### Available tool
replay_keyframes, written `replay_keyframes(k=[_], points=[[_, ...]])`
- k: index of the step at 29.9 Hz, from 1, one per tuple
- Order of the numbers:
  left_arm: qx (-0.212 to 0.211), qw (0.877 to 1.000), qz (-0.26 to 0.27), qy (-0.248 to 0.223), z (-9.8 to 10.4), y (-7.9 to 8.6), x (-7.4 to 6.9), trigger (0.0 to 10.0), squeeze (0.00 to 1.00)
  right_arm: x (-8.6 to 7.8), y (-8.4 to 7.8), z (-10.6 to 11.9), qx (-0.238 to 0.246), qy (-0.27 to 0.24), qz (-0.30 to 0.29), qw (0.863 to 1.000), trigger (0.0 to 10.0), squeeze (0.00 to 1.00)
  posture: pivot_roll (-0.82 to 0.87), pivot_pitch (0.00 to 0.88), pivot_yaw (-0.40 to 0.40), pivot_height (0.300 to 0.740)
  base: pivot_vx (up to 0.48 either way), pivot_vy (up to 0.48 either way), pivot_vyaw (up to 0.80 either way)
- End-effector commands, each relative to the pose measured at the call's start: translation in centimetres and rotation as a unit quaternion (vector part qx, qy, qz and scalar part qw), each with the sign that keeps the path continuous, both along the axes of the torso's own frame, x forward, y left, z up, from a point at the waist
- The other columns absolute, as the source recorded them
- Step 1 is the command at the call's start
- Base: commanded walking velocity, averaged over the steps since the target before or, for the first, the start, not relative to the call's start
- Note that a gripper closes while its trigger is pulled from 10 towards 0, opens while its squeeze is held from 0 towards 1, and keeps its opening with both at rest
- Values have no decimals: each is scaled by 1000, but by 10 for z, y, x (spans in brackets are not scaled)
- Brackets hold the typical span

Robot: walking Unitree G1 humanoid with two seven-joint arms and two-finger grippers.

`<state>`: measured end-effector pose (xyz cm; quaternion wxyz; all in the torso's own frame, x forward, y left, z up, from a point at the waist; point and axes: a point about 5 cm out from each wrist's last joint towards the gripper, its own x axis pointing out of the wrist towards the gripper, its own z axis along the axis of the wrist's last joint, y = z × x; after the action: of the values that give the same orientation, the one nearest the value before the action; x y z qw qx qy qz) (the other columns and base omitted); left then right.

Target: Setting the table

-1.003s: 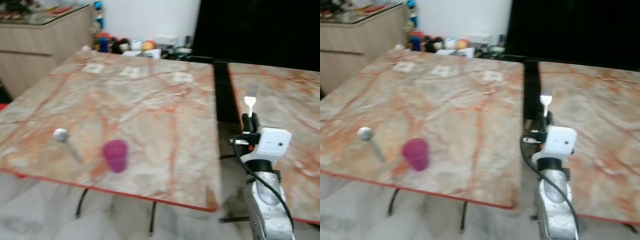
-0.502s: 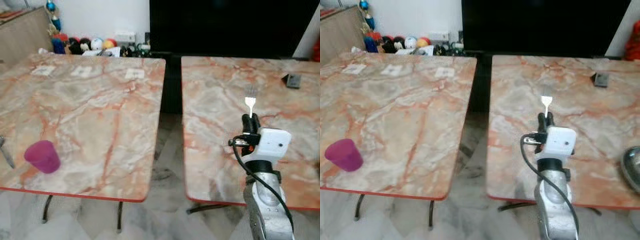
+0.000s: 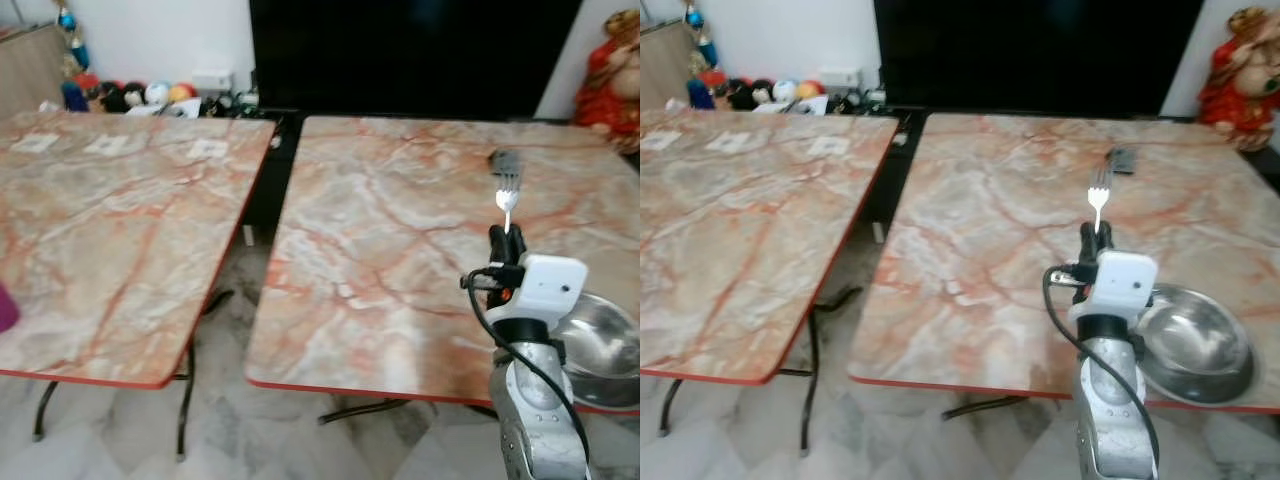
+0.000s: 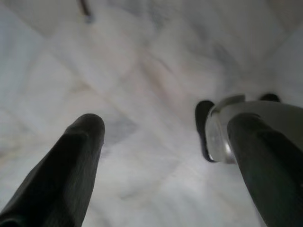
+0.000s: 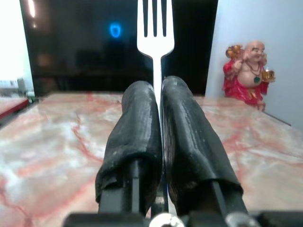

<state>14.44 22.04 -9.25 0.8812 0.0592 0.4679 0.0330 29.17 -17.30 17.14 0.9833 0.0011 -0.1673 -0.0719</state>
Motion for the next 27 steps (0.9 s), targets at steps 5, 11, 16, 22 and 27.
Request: replay_keyframes(k=[5, 11, 16, 22, 27], points=[[-4, 1000, -2, 18, -4, -3, -8, 10000, 0, 0, 2, 6, -5, -12, 1, 1000, 10000, 0, -8, 85, -15, 740, 0, -480, 0], [-5, 1000, -2, 17, -4, -5, -8, 10000, 0, 0, 1, 5, -5, -11, -2, 1000, 10000, 0, -9, 88, -17, 740, 0, -480, 0], [-5, 1000, 0, 20, -5, -6, -10, 10000, 0, 0, 0, 5, -6, -11, -6, 1000, 10000, 0, -9, 90, -17, 740, 0, -283, 0], [-3, 1000, 5, 24, -6, -3, -12, 10000, 0, 1, -11, 3, -5, 4, -41, 999, 10000, 0, -9, 96, -16, 740, 0, 0, 0], [-2, 1000, 6, 25, -5, 0, -13, 10000, 0, 3, -20, -2, 10, 19, -62, 998, 10000, 0, -10, 99, -14, 740, 0, 0, 0]])
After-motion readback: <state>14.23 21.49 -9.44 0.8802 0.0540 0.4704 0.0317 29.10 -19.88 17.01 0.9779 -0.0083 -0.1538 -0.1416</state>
